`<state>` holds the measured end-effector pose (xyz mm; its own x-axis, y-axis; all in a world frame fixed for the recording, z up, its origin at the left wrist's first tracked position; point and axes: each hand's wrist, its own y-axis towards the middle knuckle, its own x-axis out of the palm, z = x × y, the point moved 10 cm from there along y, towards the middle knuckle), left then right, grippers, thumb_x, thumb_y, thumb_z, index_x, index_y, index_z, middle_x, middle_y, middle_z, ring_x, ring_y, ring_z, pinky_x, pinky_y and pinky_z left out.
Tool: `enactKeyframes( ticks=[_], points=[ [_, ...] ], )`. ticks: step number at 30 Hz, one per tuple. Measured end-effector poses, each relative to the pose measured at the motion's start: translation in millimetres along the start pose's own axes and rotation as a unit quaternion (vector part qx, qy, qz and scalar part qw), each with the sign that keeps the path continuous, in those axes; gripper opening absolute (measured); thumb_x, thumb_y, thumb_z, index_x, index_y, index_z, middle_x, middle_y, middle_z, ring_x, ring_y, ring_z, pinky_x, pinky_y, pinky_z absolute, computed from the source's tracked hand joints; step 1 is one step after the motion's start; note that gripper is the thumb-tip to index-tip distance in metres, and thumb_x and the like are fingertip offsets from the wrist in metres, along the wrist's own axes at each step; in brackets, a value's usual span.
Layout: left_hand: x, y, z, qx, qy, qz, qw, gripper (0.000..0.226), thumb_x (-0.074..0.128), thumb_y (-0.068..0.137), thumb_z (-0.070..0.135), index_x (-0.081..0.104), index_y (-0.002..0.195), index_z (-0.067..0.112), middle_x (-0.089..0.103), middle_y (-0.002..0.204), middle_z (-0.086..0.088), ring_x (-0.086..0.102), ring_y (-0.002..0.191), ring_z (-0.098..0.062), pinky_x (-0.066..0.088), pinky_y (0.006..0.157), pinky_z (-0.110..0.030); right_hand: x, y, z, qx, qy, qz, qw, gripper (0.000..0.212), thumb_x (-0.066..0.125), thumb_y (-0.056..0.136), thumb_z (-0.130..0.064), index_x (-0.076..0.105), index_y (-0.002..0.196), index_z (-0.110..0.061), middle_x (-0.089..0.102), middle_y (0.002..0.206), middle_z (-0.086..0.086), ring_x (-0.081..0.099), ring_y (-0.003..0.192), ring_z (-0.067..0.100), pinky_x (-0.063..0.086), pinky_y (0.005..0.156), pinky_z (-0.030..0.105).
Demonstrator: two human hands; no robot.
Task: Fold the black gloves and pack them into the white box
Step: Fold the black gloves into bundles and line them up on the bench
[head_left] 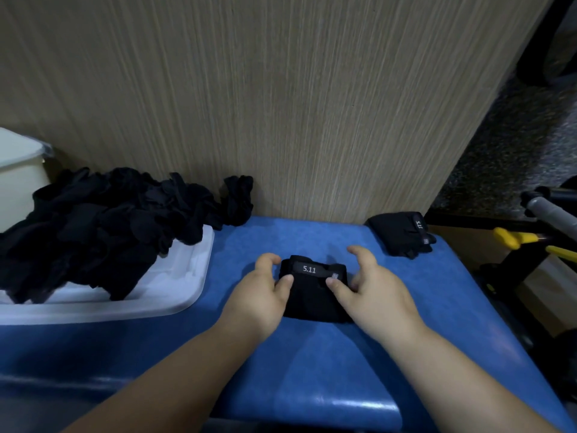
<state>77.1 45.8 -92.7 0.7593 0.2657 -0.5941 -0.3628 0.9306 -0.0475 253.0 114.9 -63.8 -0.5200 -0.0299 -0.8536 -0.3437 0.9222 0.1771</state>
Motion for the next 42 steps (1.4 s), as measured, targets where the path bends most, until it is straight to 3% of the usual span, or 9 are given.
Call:
enactKeyframes(
  ticks=[7,13,17,22,29,34,36,38,42],
  points=[
    [-3.8,0.5,6.5,0.031,0.068,0.025,0.997,0.039,0.043,0.098,0.039,0.034,0.133,0.025,0.051,0.061,0.006,0.057,0.069,-0.017,0.049,0.069,-0.035,8.0,-17.0,-55.3,-0.303,-0.047,0.012,0.952,0.045,0.058,0.085,-0.02,0.055,0.129,-0.03,0.05,0.14,-0.01,0.036,0.138,0.011,0.034,0.107,0.032],
    [-21.1,0.9,4.1,0.035,0.145,0.083,0.985,0.037,0.036,0.099,0.04,0.036,0.133,0.025,0.06,0.105,0.0,0.053,0.105,-0.018,0.046,0.088,-0.036,49.5,-15.9,-40.3,-0.24,-0.086,-0.182,0.95,0.079,0.005,0.083,-0.069,0.016,0.152,-0.033,0.016,0.157,-0.018,0.001,0.142,-0.004,0.006,0.115,0.016],
    [-24.9,-12.6,21.4,0.121,0.188,0.144,0.964,0.047,0.028,0.097,0.044,0.041,0.137,0.024,0.043,0.139,0.008,0.032,0.131,-0.012,0.025,0.107,-0.031,53.6,-17.6,-38.5,-0.203,-0.097,-0.202,0.953,0.089,-0.003,0.077,-0.075,0.009,0.153,-0.03,0.014,0.159,-0.014,0.002,0.147,0.005,0.009,0.119,0.024],
    [18.8,-24.7,12.1,0.131,0.279,0.003,0.951,0.086,-0.015,0.073,0.058,0.006,0.152,0.032,0.006,0.158,0.019,-0.003,0.146,-0.003,-0.001,0.116,-0.028,57.5,-20.9,-36.6,-0.162,-0.123,-0.208,0.957,0.063,0.019,0.099,-0.052,0.002,0.153,-0.024,0.007,0.16,-0.011,-0.005,0.147,0.007,0.002,0.119,0.025],
    [10.9,-13.1,-16.7,0.056,0.339,-0.048,0.938,0.064,0.011,0.098,0.053,-0.003,0.153,0.024,0.0,0.161,0.012,-0.014,0.146,-0.01,-0.009,0.119,-0.042,54.3,-21.3,-37.3,-0.146,-0.109,-0.206,0.962,0.058,0.022,0.102,-0.045,0.005,0.153,-0.024,0.01,0.16,-0.01,0.001,0.147,0.007,0.002,0.12,0.027],
    [-10.3,-8.8,-22.5,0.046,0.35,0.013,0.935,0.059,0.015,0.101,0.046,0.02,0.151,0.016,0.019,0.159,0.001,0.008,0.148,-0.023,0.01,0.118,-0.043,25.9,-9.1,-31.1,-0.096,-0.032,-0.12,0.988,0.04,0.043,0.096,-0.05,0.055,0.131,-0.035,0.062,0.116,-0.011,0.044,0.122,0.013,0.037,0.1,0.027],
    [-24.2,-13.8,-9.8,0.107,0.33,0.087,0.934,0.056,0.026,0.097,0.044,0.056,0.123,0.006,0.059,0.123,-0.011,0.055,0.116,-0.036,0.046,0.093,-0.046,22.5,-6.3,-20.5,-0.031,0.034,-0.115,0.992,0.039,0.059,0.088,-0.051,0.062,0.122,-0.032,0.064,0.113,-0.011,0.053,0.112,0.01,0.044,0.093,0.025],
    [-40.3,-25.0,4.1,0.138,0.333,0.168,0.918,0.045,0.034,0.089,0.048,0.061,0.087,0.011,0.059,0.083,-0.003,0.059,0.078,-0.026,0.049,0.064,-0.037,24.1,-7.6,-12.5,0.021,0.072,-0.127,0.989,0.05,0.068,0.081,-0.051,0.058,0.124,-0.029,0.062,0.116,-0.01,0.057,0.108,0.008,0.045,0.091,0.024],
    [-31.1,-25.6,-5.2,0.03,0.304,0.078,0.949,0.042,0.031,0.093,0.059,0.045,0.078,0.022,0.053,0.09,0.006,0.045,0.097,-0.016,0.038,0.089,-0.03,24.4,-12.4,-8.4,0.08,0.101,-0.154,0.98,0.064,0.076,0.075,-0.047,0.053,0.128,-0.021,0.061,0.108,-0.009,0.058,0.104,0.011,0.046,0.089,0.025]
  ],
)
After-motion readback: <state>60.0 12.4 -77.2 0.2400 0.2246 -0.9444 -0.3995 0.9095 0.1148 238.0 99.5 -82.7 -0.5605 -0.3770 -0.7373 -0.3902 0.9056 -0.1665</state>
